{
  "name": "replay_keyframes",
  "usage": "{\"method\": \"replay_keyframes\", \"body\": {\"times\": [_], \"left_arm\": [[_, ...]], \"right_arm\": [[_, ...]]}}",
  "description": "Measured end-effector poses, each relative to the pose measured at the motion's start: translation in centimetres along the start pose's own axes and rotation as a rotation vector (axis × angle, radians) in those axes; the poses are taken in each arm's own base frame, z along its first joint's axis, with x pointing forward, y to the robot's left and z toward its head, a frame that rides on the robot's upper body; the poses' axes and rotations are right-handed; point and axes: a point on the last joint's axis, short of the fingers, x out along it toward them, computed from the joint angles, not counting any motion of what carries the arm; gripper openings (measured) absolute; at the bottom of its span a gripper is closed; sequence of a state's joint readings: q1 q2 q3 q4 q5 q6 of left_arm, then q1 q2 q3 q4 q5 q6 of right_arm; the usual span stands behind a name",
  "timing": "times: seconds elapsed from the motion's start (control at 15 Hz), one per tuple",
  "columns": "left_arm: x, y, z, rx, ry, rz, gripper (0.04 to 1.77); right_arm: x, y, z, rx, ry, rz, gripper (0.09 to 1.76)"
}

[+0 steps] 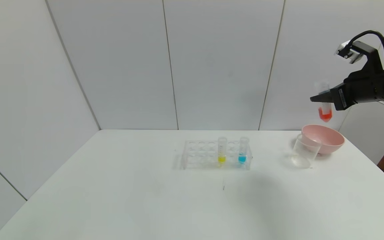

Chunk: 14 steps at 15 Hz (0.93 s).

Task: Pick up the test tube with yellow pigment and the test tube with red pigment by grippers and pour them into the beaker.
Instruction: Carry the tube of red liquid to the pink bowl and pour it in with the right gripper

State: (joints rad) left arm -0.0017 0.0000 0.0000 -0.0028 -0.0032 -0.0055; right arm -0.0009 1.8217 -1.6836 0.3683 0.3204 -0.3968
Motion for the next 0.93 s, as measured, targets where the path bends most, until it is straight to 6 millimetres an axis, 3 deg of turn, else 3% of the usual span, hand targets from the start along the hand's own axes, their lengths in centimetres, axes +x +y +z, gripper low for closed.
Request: {"method": "replay_keyframes", "body": {"times": [0.33, 0.53, 0.93], "left_arm": [[0.0, 0.0, 0.0, 0.000, 0.000, 0.000, 1.76], [0.0, 0.0, 0.0, 0.000, 0.000, 0.000, 1.76], [0.0, 0.0, 0.0, 0.000, 0.000, 0.000, 1.76]], "right_arm": [[2.4, -3.5, -1.1, -0.037, 0.161, 0.009, 0.52], [4.9, -5.4, -3.3, -0.082, 0.244, 0.003, 0.52], [8.1, -6.5, -6.2, -0.172, 0.403, -0.058, 0.52]]}}
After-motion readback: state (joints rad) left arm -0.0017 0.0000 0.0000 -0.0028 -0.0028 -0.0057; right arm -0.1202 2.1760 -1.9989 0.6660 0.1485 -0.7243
